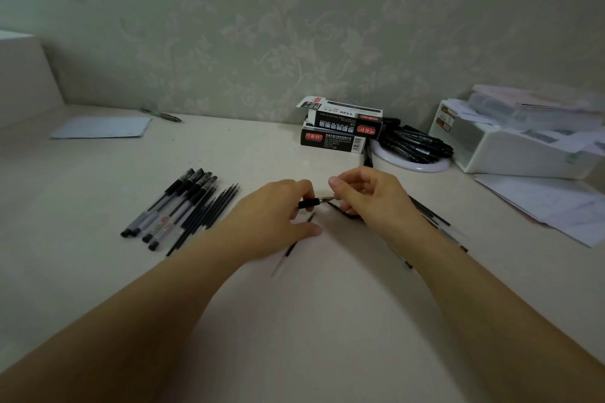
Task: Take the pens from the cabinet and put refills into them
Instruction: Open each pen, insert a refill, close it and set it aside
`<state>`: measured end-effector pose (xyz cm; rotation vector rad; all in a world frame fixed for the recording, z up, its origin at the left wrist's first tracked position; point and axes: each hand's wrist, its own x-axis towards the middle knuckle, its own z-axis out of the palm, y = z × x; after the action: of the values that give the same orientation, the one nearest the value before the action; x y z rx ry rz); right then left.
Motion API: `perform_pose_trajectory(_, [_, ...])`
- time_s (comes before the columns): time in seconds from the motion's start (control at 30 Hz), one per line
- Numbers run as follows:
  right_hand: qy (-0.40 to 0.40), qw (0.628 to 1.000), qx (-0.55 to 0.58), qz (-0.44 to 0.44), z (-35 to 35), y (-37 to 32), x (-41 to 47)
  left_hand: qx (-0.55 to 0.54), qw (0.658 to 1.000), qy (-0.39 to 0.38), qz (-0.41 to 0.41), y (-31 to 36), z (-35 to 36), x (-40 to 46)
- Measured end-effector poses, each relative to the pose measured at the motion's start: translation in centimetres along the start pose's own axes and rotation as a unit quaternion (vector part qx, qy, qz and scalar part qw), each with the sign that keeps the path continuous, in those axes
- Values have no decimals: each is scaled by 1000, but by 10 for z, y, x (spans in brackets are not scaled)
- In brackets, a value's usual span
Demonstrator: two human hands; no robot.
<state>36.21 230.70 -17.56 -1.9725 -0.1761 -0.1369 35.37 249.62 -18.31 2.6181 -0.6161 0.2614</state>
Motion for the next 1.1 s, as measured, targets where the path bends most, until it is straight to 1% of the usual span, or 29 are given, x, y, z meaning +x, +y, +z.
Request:
perform_pose_trajectory(0.17, [19, 1000, 8, -1, -2, 1, 1, 35, 999, 2, -16, -12, -17, 1])
perform_pose_trajectory(0.27, [1, 1000, 7, 8, 1, 0, 0, 41, 999, 20, -13, -10, -16, 0])
perform_pose_trajectory(0.37, [-31, 999, 2, 8, 5, -3, -4, 22, 998, 54, 19, -1, -9, -1])
perform_pose_trajectory(0.47, [-40, 999, 9, -5, 4, -5, -5, -13, 997, 75, 17, 4, -8, 1])
perform_pose_trajectory(0.63, [-56, 996, 62, -27, -2, -8, -3, -36, 996, 79, 19, 6, -8, 0])
perform_pose_trajectory(0.73, [-66, 997, 46, -17, 0, -7, -4, -29, 996, 86, 21, 6, -6, 0])
perform_pose_trajectory(0.9, [-51, 998, 25, 2, 2, -7, -4, -37, 995, 85, 25, 6, -1, 2])
perform_pose_trajectory(1.1, [-64, 994, 88, -16, -2, -6, -4, -53, 996, 71, -5, 4, 1, 4])
